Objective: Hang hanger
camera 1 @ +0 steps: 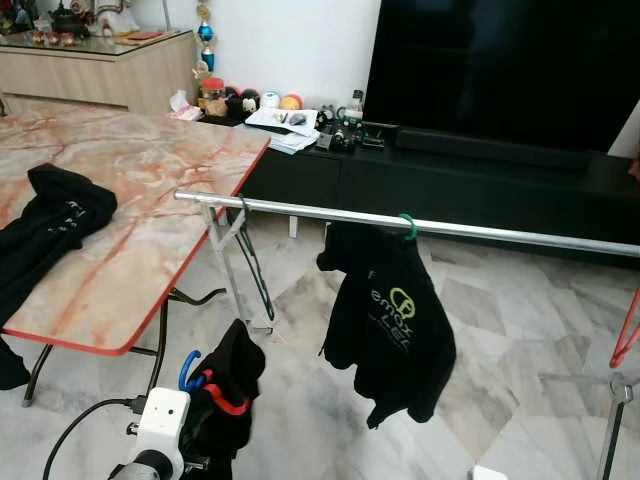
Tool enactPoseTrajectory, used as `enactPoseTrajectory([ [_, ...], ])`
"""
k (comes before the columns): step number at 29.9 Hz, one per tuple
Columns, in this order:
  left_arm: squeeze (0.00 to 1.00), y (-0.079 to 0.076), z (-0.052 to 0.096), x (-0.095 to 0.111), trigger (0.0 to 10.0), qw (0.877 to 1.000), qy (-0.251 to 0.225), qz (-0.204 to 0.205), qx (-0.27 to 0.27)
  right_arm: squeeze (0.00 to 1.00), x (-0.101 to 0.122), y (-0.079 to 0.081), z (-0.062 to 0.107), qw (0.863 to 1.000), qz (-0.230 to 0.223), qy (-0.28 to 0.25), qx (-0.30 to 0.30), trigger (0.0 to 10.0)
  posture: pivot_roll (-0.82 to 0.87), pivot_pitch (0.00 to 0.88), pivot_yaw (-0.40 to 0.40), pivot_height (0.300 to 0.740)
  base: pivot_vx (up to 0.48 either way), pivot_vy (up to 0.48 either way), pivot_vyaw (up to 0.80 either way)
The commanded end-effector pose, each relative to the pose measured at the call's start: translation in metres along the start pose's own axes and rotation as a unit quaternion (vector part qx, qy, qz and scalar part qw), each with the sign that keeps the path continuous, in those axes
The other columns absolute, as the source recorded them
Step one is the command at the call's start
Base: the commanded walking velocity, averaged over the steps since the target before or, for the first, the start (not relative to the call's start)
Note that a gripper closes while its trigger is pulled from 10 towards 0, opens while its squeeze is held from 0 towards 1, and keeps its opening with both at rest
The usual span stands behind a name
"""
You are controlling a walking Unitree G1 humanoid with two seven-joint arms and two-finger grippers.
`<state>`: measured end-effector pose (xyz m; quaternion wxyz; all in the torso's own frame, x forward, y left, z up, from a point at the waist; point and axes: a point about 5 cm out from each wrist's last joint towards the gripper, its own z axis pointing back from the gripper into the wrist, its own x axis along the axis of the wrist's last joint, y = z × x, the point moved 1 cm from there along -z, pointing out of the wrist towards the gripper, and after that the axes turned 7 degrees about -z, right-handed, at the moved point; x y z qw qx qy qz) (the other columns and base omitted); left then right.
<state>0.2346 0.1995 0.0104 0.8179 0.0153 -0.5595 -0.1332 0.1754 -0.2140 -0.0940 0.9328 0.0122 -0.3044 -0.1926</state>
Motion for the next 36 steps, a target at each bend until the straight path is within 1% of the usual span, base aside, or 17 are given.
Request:
enactPoseTrajectory([
  [1,0.0,0.0,-0.001,0.006,10.0,1.0,-0.012,-0.013,-0.002,0.0,0.004,0.0,-0.001,1.0,0.002,-0.002,0.002,10.0,0.1,0.0,-0.03,0.74,0.0,-0.48,0.0],
  [3,0.0,0.0,-0.001,0.005,10.0,1.0,-0.011,-0.014,-0.002,0.0,0.004,0.0,-0.001,1.0,0.007,-0.001,0.002,10.0,0.1,0.0,-0.03,0.74,0.0,-0.48,0.0],
  [14,0.0,0.003,0.001,0.004,10.0,1.0,-0.01,-0.017,-0.004,0.0,0.003,-0.004,0.0,1.0,-0.003,-0.001,-0.004,10.0,0.1,0.0,-0.018,0.74,0.0,-0.48,0.0],
  [19,0.0,0.003,-0.002,0.008,10.0,1.0,-0.015,-0.02,-0.007,0.0,-0.005,0.003,0.0,1.0,-0.001,0.005,-0.002,10.0,0.11,0.0,-0.015,0.74,0.0,-0.48,0.0],
  [28,0.0,0.0,-0.002,0.007,10.0,0.999,-0.017,-0.029,-0.017,0.0,-0.006,0.005,0.0,1.0,0.001,0.004,-0.002,10.0,0.1,0.0,-0.009,0.74,0.0,-0.48,0.0],
  [36,0.0,-0.001,-0.002,0.008,10.0,0.999,-0.019,-0.027,-0.02,0.0,-0.005,0.006,0.0,1.0,0.009,0.005,0.002,10.0,0.11,0.0,-0.014,0.74,0.0,-0.48,0.0],
])
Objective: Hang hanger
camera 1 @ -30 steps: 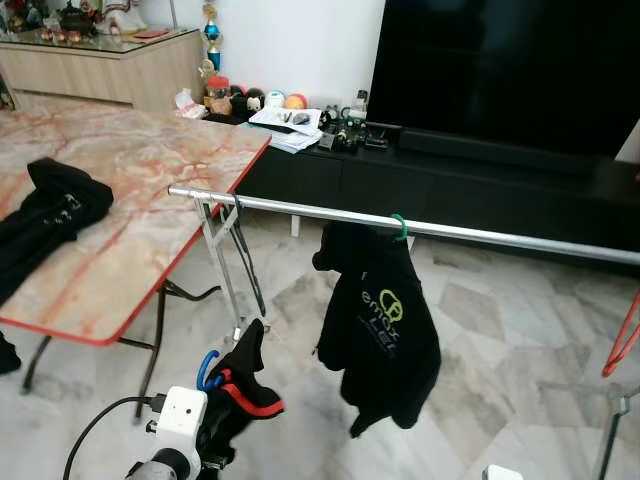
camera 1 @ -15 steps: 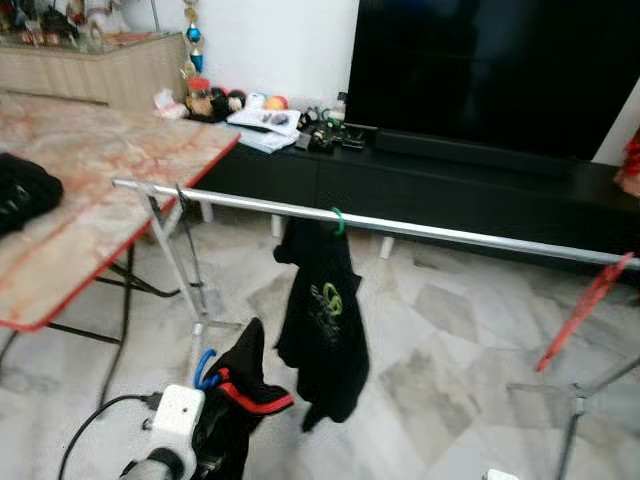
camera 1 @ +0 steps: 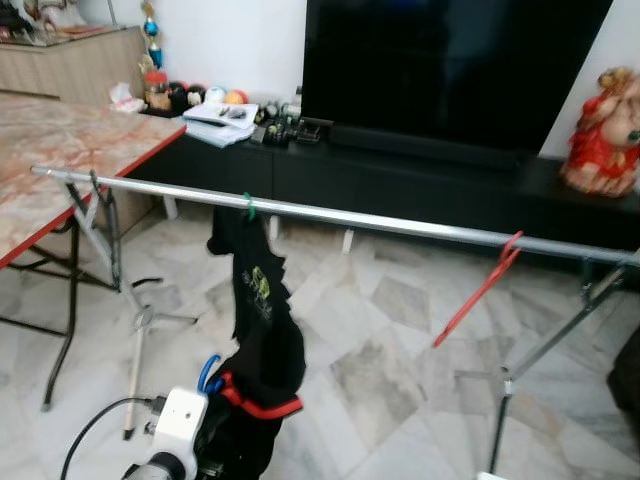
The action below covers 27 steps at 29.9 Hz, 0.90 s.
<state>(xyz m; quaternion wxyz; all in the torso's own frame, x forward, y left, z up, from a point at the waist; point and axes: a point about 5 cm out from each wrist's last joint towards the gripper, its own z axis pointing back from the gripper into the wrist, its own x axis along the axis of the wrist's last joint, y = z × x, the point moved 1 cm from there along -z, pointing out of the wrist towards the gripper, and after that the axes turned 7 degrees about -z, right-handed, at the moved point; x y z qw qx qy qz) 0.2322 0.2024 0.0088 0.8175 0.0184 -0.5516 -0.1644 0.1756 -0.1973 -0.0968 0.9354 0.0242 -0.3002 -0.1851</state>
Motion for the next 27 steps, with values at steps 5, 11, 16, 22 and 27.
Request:
enactPoseTrajectory([
  [5,0.0,-0.006,-0.005,0.01,10.0,1.0,-0.024,-0.006,-0.012,0.0,0.003,-0.008,0.001,1.0,0.005,-0.004,-0.01,10.0,0.11,0.0,-0.014,0.74,0.0,-0.48,0.0],
  [11,0.0,-0.005,-0.007,0.01,10.0,1.0,-0.015,-0.014,0.006,0.0,0.004,-0.008,0.0,1.0,0.008,-0.005,-0.008,10.0,0.11,0.0,-0.021,0.74,0.0,-0.113,0.0],
  [16,0.0,0.001,-0.007,0.009,10.0,0.999,-0.012,-0.014,0.036,0.0,0.005,-0.007,0.0,1.0,0.012,-0.005,-0.006,10.0,0.11,0.0,-0.027,0.74,0.0,0.0,0.0],
  [22,0.0,0.004,-0.007,0.009,10.0,0.999,-0.008,-0.012,0.046,0.0,0.006,-0.007,0.0,1.0,0.015,-0.005,-0.003,10.0,0.11,0.0,-0.033,0.74,0.0,0.0,0.0],
  [27,0.0,0.008,-0.008,0.008,10.0,0.997,-0.005,-0.01,0.071,0.0,0.011,-0.011,0.0,1.0,0.018,-0.008,0.0,10.0,0.11,0.0,-0.04,0.74,0.108,0.0,0.0],
])
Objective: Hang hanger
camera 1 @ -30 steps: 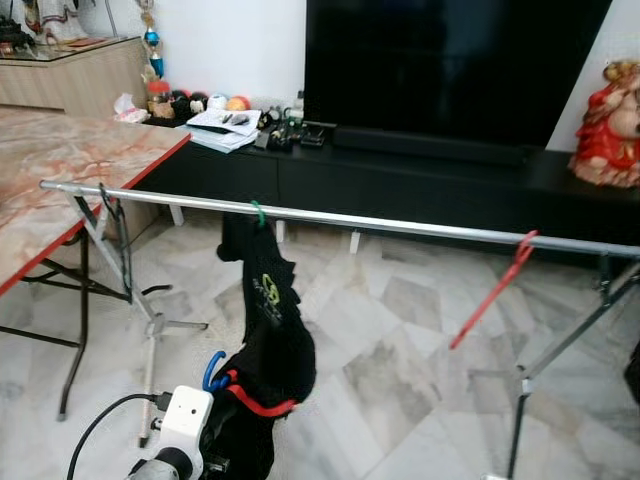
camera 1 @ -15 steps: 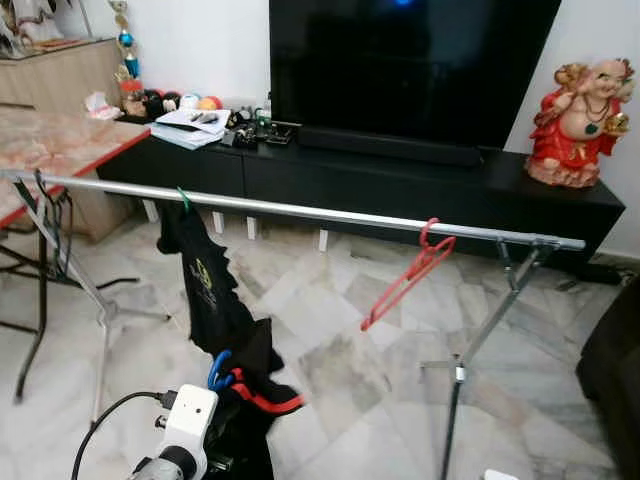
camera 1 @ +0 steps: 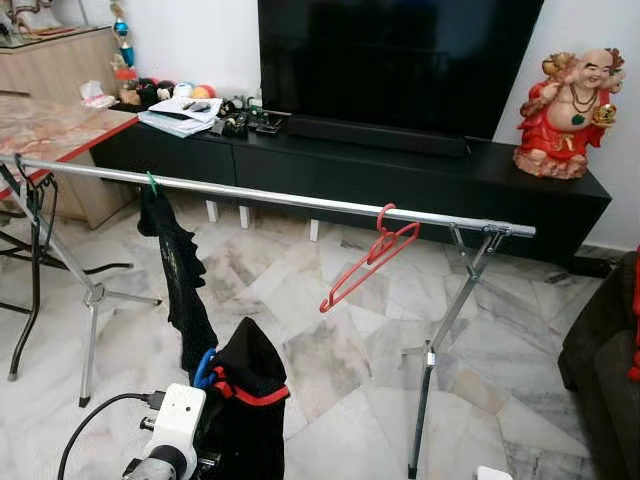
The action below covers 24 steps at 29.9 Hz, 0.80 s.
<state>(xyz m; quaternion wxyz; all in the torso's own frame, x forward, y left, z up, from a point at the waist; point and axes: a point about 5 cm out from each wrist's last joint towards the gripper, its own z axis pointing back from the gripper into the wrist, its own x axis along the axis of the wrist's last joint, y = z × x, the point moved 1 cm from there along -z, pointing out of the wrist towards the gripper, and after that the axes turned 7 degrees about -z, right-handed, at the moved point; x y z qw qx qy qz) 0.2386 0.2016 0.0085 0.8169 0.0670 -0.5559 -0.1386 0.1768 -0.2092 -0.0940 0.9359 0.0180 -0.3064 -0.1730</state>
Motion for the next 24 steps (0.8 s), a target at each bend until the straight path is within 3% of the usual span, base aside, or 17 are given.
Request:
enactPoseTrajectory([
  [1,0.0,0.007,-0.002,0.006,10.0,1.0,-0.01,-0.003,0.018,0.0,0.005,-0.002,-0.001,1.0,0.005,-0.003,0.0,10.0,0.11,0.0,-0.04,0.74,0.307,0.0,0.0],
  [14,0.0,0.007,-0.004,0.008,10.0,1.0,-0.013,0.0,0.022,0.0,0.008,-0.007,0.0,1.0,0.015,0.002,-0.001,10.0,0.11,0.0,-0.042,0.74,0.373,0.0,0.0],
  [24,0.0,0.006,-0.005,0.008,10.0,1.0,-0.014,0.003,0.019,0.0,0.006,0.013,-0.003,0.999,0.038,0.009,0.019,10.0,0.11,0.0,-0.043,0.74,0.403,0.0,0.0],
])
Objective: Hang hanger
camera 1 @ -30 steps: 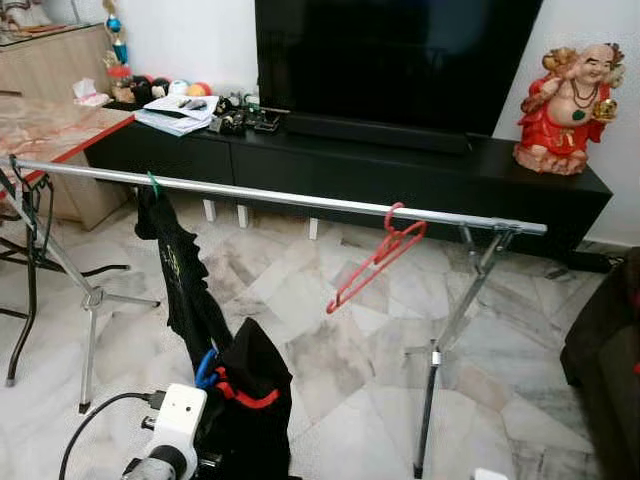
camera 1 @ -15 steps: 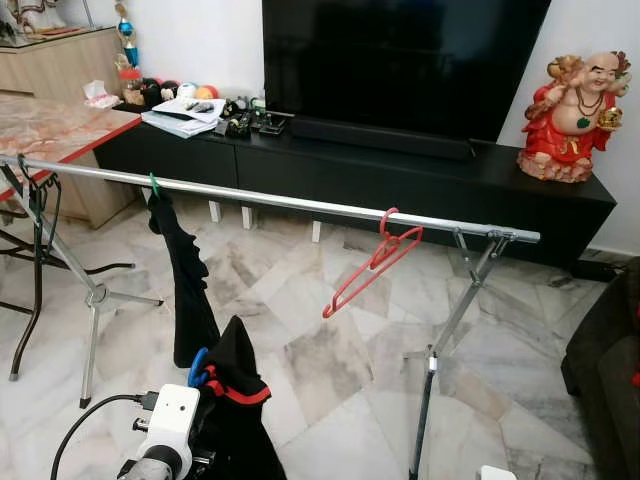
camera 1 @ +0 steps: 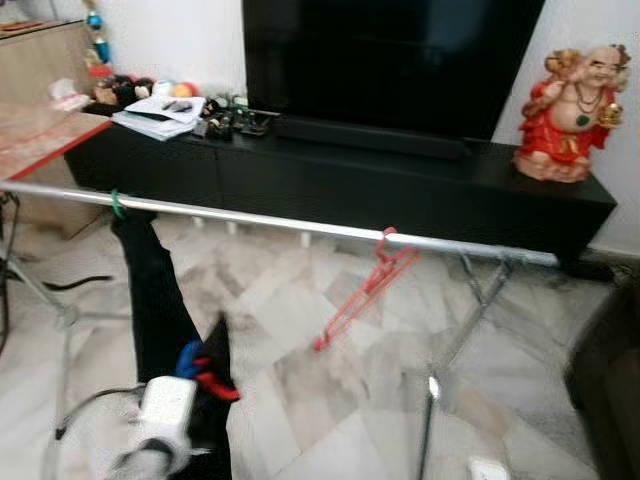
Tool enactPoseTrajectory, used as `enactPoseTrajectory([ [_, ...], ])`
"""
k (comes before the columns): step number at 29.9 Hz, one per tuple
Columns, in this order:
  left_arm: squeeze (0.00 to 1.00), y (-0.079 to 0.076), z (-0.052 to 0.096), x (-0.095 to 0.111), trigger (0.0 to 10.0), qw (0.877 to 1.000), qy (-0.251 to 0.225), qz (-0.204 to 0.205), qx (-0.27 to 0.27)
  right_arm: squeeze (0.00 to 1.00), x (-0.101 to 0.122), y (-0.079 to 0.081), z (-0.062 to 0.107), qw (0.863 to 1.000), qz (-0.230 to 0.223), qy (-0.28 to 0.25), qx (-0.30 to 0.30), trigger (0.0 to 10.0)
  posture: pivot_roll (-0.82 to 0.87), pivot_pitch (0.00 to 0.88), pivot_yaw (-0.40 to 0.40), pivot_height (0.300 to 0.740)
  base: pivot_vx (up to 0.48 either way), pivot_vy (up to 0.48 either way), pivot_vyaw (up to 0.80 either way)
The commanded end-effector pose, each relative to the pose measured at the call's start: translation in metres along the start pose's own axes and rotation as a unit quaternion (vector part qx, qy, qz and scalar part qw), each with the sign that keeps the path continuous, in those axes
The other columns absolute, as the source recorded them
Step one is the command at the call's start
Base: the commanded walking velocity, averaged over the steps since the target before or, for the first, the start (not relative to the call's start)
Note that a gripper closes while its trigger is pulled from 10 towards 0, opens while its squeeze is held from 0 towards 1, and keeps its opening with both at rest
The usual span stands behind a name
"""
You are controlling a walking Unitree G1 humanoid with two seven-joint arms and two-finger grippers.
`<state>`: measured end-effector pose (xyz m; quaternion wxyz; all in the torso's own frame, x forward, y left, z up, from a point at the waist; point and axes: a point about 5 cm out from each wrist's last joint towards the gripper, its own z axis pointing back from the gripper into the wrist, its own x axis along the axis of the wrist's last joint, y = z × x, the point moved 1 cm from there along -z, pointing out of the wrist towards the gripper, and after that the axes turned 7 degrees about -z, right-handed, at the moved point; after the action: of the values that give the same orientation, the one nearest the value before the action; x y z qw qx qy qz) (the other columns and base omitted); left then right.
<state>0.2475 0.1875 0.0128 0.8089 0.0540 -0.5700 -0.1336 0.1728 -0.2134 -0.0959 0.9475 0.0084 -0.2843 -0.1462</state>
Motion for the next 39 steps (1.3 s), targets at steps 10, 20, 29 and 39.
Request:
enactPoseTrajectory([
  [10,0.0,0.016,0.002,-0.002,10.0,1.0,0.002,-0.008,0.023,0.0,0.008,0.02,-0.003,1.0,0.012,-0.012,0.024,10.0,0.11,0.0,-0.048,0.74,0.411,0.0,0.0],
  [20,0.0,0.012,0.002,0.006,10.0,1.0,-0.022,0.011,-0.008,0.0,0.001,-0.002,0.001,1.0,0.016,-0.006,0.014,10.0,0.11,0.0,-0.052,0.74,0.264,0.0,0.0],
  [29,0.0,0.001,0.007,0.016,10.0,0.987,-0.035,-0.092,-0.128,0.0,-0.003,-0.004,0.002,1.0,0.021,0.0,0.012,10.0,0.11,0.0,-0.045,0.74,0.0,0.0,0.0],
  [39,0.0,0.004,0.009,0.032,10.0,0.956,-0.059,-0.228,-0.174,0.0,-0.007,0.021,-0.001,0.999,0.023,0.002,0.025,10.0,0.11,0.0,-0.045,0.74,0.0,0.0,0.0],
])
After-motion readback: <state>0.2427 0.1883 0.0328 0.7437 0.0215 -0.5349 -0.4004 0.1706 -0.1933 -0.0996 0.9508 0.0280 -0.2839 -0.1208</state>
